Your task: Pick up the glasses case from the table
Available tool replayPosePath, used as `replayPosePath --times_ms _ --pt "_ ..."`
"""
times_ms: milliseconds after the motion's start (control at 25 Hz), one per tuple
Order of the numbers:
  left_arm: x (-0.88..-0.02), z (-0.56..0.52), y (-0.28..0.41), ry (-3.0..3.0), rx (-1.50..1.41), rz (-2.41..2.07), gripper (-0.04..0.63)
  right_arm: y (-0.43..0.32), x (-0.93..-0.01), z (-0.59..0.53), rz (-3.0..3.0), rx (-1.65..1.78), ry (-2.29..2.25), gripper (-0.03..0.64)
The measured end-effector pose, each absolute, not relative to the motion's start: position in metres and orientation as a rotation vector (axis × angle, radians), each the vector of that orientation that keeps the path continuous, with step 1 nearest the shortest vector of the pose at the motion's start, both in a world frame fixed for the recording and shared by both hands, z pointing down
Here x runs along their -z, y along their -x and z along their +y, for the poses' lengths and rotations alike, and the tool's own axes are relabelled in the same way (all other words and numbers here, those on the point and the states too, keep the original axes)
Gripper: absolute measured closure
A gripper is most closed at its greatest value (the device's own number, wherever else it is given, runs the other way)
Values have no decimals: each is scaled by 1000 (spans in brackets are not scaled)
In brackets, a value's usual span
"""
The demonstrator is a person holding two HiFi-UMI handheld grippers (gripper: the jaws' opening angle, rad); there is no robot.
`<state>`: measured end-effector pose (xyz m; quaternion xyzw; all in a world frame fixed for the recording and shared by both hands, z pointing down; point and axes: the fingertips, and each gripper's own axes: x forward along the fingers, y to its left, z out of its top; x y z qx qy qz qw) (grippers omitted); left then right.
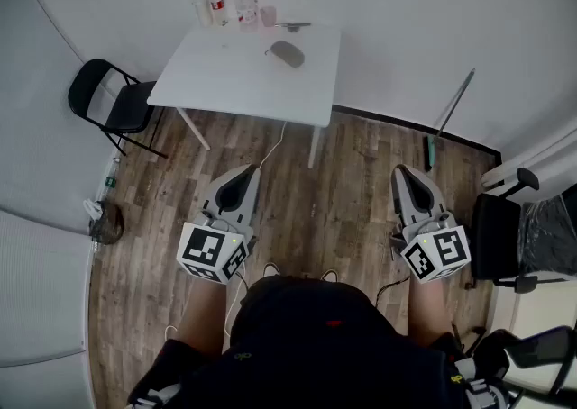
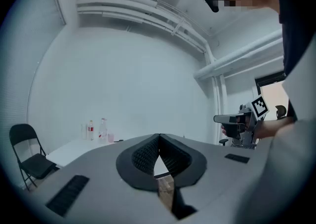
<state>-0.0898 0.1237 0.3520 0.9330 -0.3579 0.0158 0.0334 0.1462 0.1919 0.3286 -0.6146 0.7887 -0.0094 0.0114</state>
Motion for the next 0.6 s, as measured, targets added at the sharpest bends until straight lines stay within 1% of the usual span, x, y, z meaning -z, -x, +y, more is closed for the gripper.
replayPosePath --times_ms 600 --pt "-354 127 82 -2885 -73 -1059 575 -144 -329 190 2412 89 1858 595"
